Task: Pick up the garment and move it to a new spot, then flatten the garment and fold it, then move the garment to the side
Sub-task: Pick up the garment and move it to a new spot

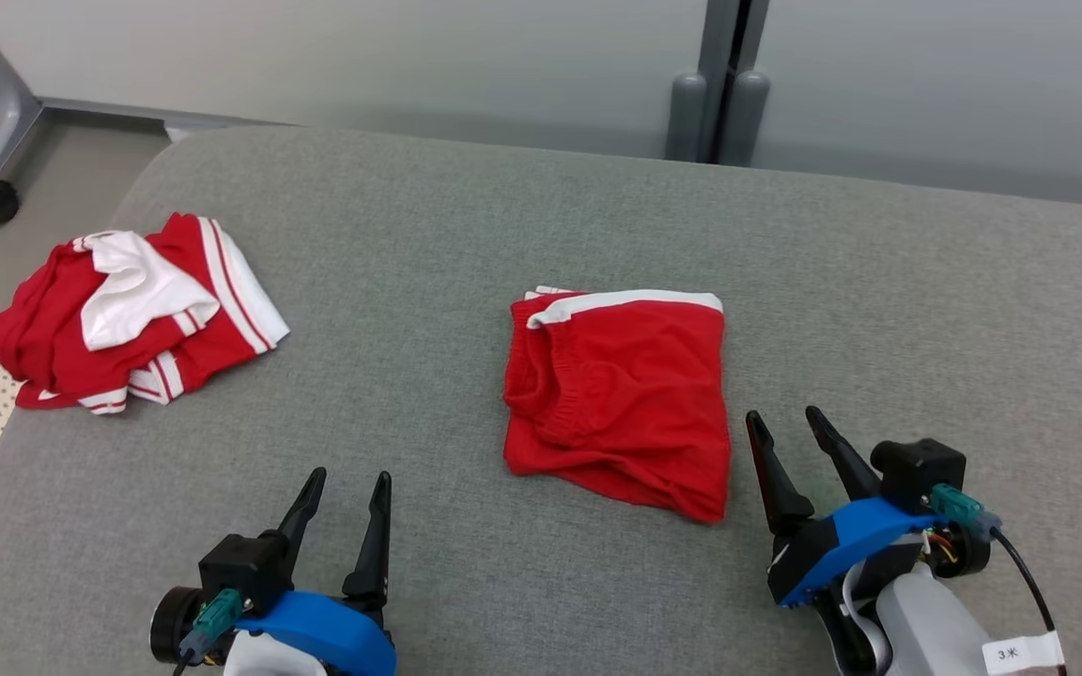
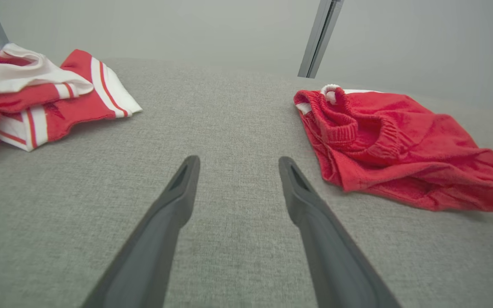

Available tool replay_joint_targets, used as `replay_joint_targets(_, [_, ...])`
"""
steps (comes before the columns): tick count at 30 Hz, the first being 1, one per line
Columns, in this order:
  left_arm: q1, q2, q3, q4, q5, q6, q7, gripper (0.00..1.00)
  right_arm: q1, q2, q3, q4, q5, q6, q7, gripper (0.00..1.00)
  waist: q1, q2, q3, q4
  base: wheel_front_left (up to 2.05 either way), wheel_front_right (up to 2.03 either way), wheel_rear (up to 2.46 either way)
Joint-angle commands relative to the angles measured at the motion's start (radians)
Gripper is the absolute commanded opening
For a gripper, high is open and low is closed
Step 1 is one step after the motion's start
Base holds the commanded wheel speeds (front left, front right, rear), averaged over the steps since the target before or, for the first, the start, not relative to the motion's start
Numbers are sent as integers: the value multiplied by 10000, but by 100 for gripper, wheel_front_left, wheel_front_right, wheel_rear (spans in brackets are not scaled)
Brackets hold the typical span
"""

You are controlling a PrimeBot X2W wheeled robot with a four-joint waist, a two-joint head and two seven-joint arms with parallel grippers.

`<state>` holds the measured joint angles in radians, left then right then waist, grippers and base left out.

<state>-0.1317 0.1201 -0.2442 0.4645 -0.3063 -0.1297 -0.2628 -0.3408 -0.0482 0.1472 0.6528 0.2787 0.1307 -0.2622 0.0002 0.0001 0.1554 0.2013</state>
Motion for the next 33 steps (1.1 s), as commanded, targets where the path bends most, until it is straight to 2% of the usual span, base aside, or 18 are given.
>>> replay_joint_targets(1, [-272, 56, -130, -2, -131, -19, -26, 100, -329, -46, 116, 190, 136, 1, -38, 100, -2, -1, 351, 410, 0, 0, 0])
replay_joint_targets(6, [-430, 165, -338, 33, -338, -19, -26, 100, -982, -46, 330, 655, 257, 1, -38, 100, -2, -1, 609, 751, 0, 0, 0])
replay_joint_targets(11, [-538, 238, -519, 74, -534, -19, -26, 100, -1619, -47, 112, 1547, 345, 2, -36, 100, -2, -1, 830, 992, 0, 0, 0])
replay_joint_targets(12, [-574, 245, -532, 87, -562, -19, -26, 100, -1718, -47, 137, 1793, 421, 2, -36, 95, -2, -1, 873, 1031, 0, 0, 0])
replay_joint_targets(13, [-602, 249, -530, 94, -612, -19, -26, 100, -1828, -46, 195, 1995, 502, 1, -36, 67, -2, -1, 898, 1058, 0, 0, 0])
replay_joint_targets(16, [-606, 291, -551, 90, -695, -19, -26, 100, -2002, -17, 576, 2696, 965, 2, -13, 4, -2, -1, 948, 1105, 0, 0, 0])
replay_joint_targets(17, [-613, 303, -539, 90, -729, -19, -26, 100, -2036, -1, 751, 2875, 1189, 4, -12, 0, -2, -1, 962, 1106, 0, 0, 0])
replay_joint_targets(21, [-612, 360, -468, 103, -749, -19, -26, 100, -2243, -17, 1082, 2984, 1580, 4, -6, 0, -2, -1, 959, 1032, 0, 0, 0])
replay_joint_targets(28, [-425, 352, -437, 120, -671, -19, -26, 100, -2186, -53, 687, 2276, 980, 1, -26, 0, -2, -1, 679, 672, 0, 0, 0])
replay_joint_targets(33, [-226, 345, -461, -35, -478, -19, -26, 100, -1934, -52, 673, 1902, 358, 1, -26, 0, -2, -1, 270, -171, 0, 0, 0])
